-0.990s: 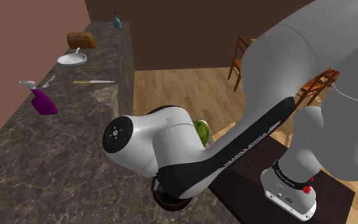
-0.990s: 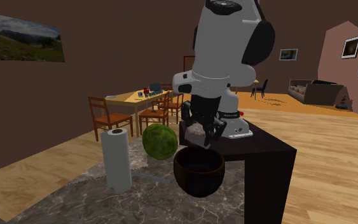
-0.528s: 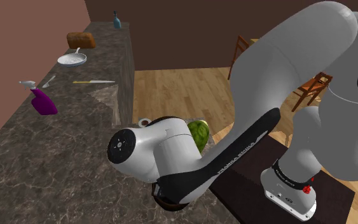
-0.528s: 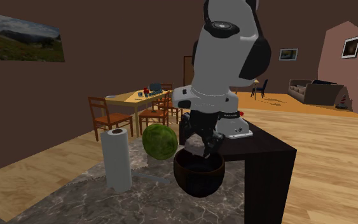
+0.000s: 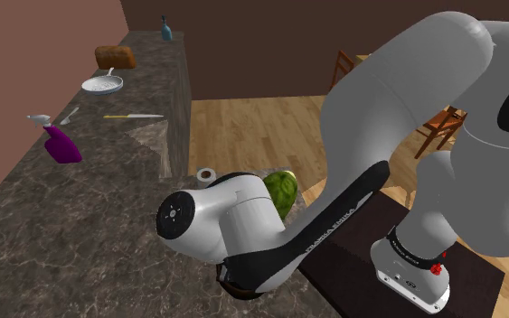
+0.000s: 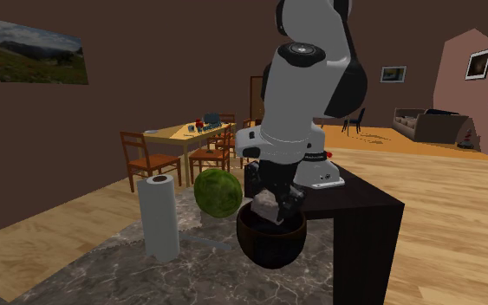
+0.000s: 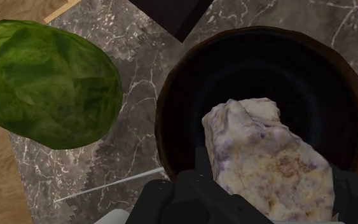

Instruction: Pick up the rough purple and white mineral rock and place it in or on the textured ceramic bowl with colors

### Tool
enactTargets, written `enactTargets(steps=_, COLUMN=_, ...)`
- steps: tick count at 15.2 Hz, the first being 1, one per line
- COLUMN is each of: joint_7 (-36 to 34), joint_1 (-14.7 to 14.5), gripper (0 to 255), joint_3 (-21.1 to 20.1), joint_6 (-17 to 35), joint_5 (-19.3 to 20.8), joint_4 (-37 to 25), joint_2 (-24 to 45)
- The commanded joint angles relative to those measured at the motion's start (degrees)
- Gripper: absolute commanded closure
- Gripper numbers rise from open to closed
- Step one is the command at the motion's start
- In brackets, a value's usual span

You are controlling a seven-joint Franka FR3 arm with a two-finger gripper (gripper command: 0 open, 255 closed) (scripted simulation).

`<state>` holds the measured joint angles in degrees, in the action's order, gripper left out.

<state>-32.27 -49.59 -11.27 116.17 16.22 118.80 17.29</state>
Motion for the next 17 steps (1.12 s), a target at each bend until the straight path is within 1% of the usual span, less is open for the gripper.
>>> enactTargets(steps=1, joint_7=0.0, joint_1=0.0, gripper=255, joint_3=0.0, joint_6=0.01, joint_5=0.01, joint_4=-0.01, joint_2=0.0)
enactTargets(steps=2, joint_7=0.0, joint_1=0.0, gripper=255, joint_3=0.0, joint_6=0.01, joint_5=0.01, joint_4=-0.01, joint_2=0.0)
enactTargets(steps=3, joint_7=0.0, joint_1=0.0, gripper=0, joint_3=0.0, joint_6=0.01, joint_5=0.0, joint_4=-0.01, joint_2=0.0)
enactTargets(steps=8, joint_7=0.0, joint_1=0.0, gripper=0, joint_3=0.0, joint_6=0.01, joint_5=0.01, joint_4=-0.01, joint_2=0.0)
enactTargets(steps=12, joint_7=0.9, joint_1=-0.66, gripper=0, joint_3=-0.79, joint_6=-6.89, joint_5=-1.46, joint_4=-5.19, joint_2=-1.77)
enactTargets(steps=17, joint_7=0.9, joint_1=-0.66, gripper=0, joint_3=-0.79, joint_6=-6.89, joint_5=-1.46, joint_4=-5.19, joint_2=-1.77)
